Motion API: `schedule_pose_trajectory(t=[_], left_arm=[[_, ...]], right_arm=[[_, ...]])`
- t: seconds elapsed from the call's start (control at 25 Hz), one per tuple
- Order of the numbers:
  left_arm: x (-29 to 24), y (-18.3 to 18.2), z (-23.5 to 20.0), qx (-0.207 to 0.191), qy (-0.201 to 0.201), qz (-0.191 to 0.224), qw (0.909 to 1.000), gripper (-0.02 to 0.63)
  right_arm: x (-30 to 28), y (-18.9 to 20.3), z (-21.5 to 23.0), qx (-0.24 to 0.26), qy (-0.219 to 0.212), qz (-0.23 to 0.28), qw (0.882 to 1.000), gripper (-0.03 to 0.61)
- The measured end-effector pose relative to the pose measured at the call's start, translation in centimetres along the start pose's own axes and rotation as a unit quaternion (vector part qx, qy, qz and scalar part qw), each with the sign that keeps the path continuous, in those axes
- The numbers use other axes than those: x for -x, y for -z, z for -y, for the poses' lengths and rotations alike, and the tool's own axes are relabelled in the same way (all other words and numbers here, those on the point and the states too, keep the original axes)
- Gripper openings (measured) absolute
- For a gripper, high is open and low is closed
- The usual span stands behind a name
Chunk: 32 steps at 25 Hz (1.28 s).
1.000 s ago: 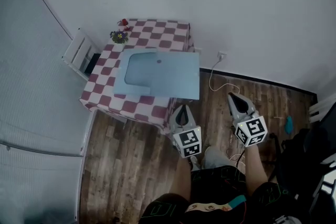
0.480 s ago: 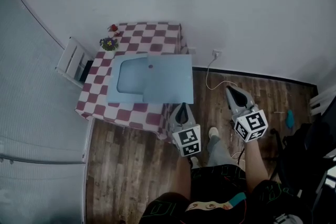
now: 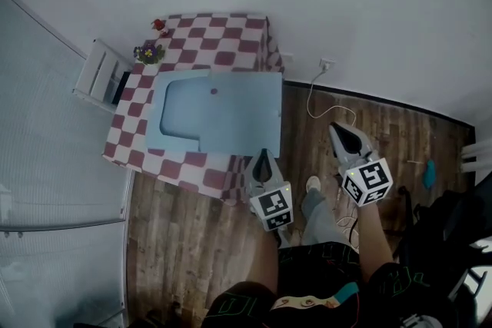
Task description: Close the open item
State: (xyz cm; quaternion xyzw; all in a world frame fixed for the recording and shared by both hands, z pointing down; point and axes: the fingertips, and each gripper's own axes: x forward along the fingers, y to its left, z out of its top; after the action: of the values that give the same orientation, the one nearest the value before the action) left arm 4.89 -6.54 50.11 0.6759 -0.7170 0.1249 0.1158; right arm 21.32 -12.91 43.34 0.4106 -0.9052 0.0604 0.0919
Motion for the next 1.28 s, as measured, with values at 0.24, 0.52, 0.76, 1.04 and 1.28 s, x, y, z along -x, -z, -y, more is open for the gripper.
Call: schedule_pose_trajectory(t=[0.24, 0.52, 0.76, 1.04, 1.28], left_arm=[[-4.1, 1.0, 1.6, 0.000, -0.030, -0.022, 0.9993, 0.009], [-8.4, -0.1, 3.0, 0.001, -0.065, -0.034, 0.9973, 0.009], [-10.2, -0.5, 3.4, 0.011, -0.098, -0.049, 0.9939, 0.009], [-10.9, -3.8, 1.8, 0.019, -0.140, -0.023, 0.9897, 0.009], [-11.0, -5.4, -0.5, 0.033, -0.173, 0.001, 0.9844, 0.009]], right_arm=[[-4.2, 2.5, 3.5, -0.008, -0.034, -0.033, 0.999, 0.003], [-8.3, 3.9, 7.5, -0.011, -0.083, -0.065, 0.994, 0.003], [-10.6, 4.0, 9.3, -0.016, -0.115, -0.069, 0.991, 0.003], [-12.8, 1.9, 9.3, -0.006, -0.150, -0.060, 0.987, 0.003], [-15.6, 0.7, 7.5, 0.004, -0.186, -0.054, 0.981, 0.003]])
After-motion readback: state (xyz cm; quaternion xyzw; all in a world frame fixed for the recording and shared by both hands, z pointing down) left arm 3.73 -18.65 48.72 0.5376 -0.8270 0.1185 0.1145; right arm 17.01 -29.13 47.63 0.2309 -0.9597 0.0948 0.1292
